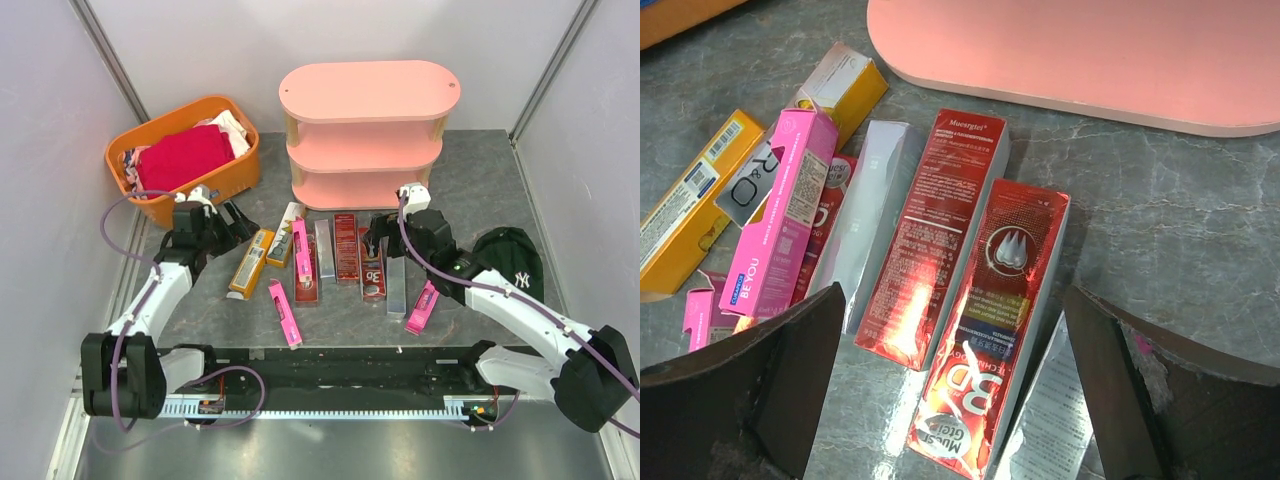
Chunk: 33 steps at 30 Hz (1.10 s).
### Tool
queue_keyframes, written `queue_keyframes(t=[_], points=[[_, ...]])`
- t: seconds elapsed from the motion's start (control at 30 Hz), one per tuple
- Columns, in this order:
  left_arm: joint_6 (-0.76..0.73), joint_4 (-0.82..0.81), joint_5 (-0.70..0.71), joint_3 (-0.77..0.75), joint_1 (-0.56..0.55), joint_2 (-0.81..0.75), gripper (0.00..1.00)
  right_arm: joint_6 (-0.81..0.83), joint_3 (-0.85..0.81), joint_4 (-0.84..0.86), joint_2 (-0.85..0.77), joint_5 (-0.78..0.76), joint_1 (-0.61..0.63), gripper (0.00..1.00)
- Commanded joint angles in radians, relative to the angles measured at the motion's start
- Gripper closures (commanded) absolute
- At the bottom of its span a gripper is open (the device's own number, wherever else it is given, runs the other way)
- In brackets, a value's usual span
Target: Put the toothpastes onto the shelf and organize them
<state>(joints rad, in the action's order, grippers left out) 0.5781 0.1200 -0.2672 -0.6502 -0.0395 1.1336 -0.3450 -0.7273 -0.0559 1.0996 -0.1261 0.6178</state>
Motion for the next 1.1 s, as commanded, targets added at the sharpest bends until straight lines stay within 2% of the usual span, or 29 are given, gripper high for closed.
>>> queue_keyframes(t=[0.0,0.23,0.3,0.47,0.53,0.77,1.07], points=[[-0.092,0.165,0.193,-0.124,-0.054,0.072,0.08,-0.015,-0.021,0.024,0.040,0.052,0.003,0.01],[-0.092,0.257,0.263,-0.141,-0.204,0.181,0.16,-0.029,-0.064,0.013,0.091,0.121,0.003,0.01],[-0.075,0.268,0.289,-0.120,-0.215,0.190,0.21,-0.028,-0.072,0.005,0.092,0.123,0.002,0.01],[-0.041,0.277,0.332,-0.082,-0.226,0.178,0.25,-0.032,-0.077,-0.002,0.100,0.152,0.003,0.01],[-0.037,0.277,0.350,-0.074,-0.227,0.175,0.31,-0.035,-0.080,-0.002,0.111,0.158,0.002,0.01],[-0.044,0.303,0.444,-0.074,-0.235,0.143,0.29,-0.041,-0.084,0.007,0.140,0.177,0.002,0.01],[-0.089,0.328,0.424,-0.161,-0.246,0.369,0.31,-0.048,-0.104,0.008,0.174,0.195,0.003,0.01]])
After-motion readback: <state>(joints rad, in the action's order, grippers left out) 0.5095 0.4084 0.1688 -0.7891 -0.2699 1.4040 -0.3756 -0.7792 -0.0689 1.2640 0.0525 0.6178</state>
